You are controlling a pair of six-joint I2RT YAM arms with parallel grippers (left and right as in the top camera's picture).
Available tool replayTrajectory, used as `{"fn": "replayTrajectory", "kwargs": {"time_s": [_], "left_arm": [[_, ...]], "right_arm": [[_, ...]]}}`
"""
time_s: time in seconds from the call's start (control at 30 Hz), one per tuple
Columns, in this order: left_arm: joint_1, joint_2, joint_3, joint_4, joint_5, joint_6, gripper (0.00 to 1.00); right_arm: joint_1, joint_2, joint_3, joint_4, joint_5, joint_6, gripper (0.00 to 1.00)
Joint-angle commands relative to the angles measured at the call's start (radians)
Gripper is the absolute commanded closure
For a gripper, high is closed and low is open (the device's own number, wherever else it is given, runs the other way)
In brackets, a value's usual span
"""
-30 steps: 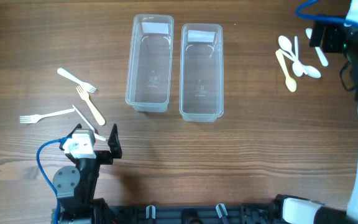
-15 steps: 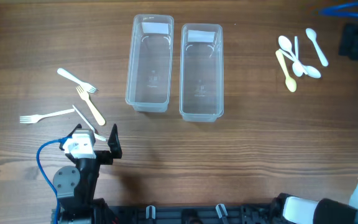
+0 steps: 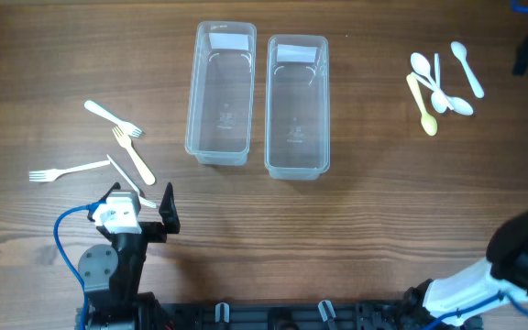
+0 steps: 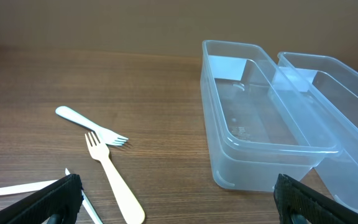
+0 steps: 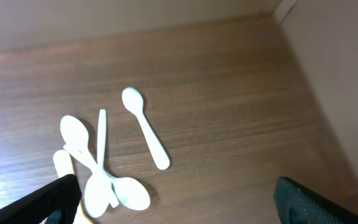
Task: Pack container
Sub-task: 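Move the right gripper over the spoon pile and grasp a white spoon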
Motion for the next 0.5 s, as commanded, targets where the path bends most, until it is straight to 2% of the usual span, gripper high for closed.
{"fn": "replayTrajectory", "kwargs": {"time_s": [0.0,0.1,0.47], "left_arm": [[-0.007,-0.007,-0.006,0.003,-0.002,0.018,0.0],[-0.007,-0.007,-0.006,0.003,-0.002,0.018,0.0],[-0.007,-0.007,-0.006,0.003,-0.002,0.018,0.0]], "right_arm": [[0.003,0.077,0.017,0.035,-0.039,-0.036,0.0],[0.004,0.143,0.017,0.074,-0.041,-0.052,0.0],[0.026,0.333,0.016,0.133,-0.15,-0.251,0.03]]}}
